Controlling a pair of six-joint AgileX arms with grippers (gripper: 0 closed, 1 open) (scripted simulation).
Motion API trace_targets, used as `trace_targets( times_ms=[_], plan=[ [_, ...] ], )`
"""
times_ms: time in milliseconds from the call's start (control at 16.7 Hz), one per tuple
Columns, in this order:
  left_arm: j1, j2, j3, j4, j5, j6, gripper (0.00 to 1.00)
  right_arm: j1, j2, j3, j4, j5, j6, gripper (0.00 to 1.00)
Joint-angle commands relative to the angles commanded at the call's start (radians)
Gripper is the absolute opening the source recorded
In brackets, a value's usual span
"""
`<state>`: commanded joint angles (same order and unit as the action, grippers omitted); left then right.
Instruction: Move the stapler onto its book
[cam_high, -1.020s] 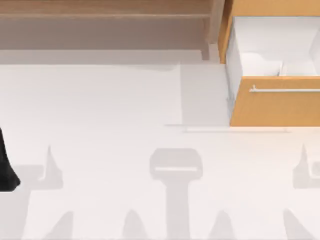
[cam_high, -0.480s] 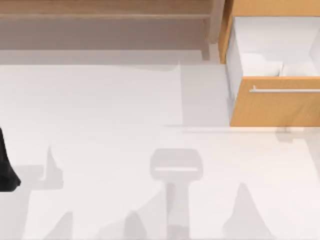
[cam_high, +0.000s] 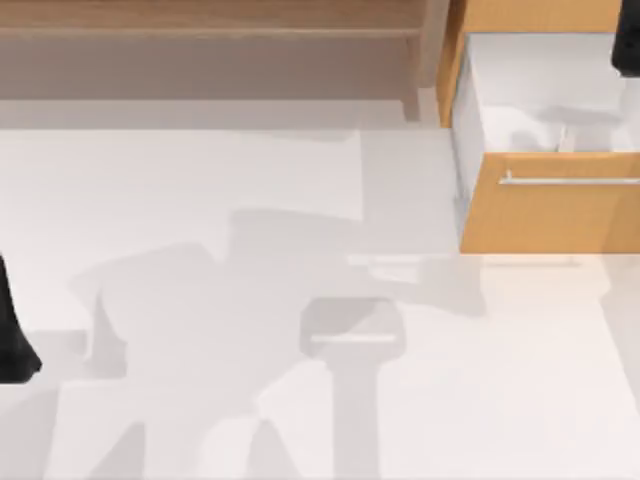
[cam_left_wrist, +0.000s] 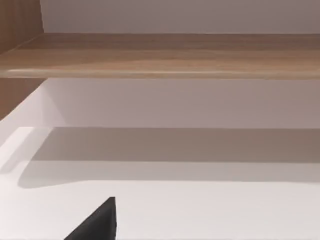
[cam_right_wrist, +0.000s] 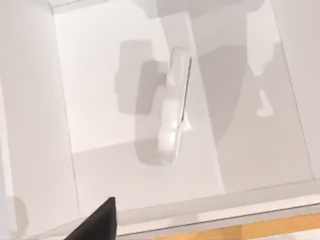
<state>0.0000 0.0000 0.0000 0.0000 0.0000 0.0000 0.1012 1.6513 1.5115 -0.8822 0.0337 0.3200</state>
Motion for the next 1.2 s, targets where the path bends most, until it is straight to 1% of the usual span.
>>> trace_targets(
  times_ms=[300,600,780,1200],
  plan=[
    [0.0,0.0,0.0,0.0,0.0,0.0,1.0,0.028,0.447,0.408,-0.239,0.007,0.087,1.0],
    [0.0,0.0,0.0,0.0,0.0,0.0,1.0,0.044,0.728,0.683,-0.388,0.014,0.145,1.0],
    [0.0,0.0,0.0,0.0,0.0,0.0,1.0,0.045,0.79,0.748,-0.417,0.016,0.161,1.0],
    [0.0,0.0,0.0,0.0,0.0,0.0,1.0,0.04,0.787,0.738,-0.41,0.015,0.16,1.0]
  ],
)
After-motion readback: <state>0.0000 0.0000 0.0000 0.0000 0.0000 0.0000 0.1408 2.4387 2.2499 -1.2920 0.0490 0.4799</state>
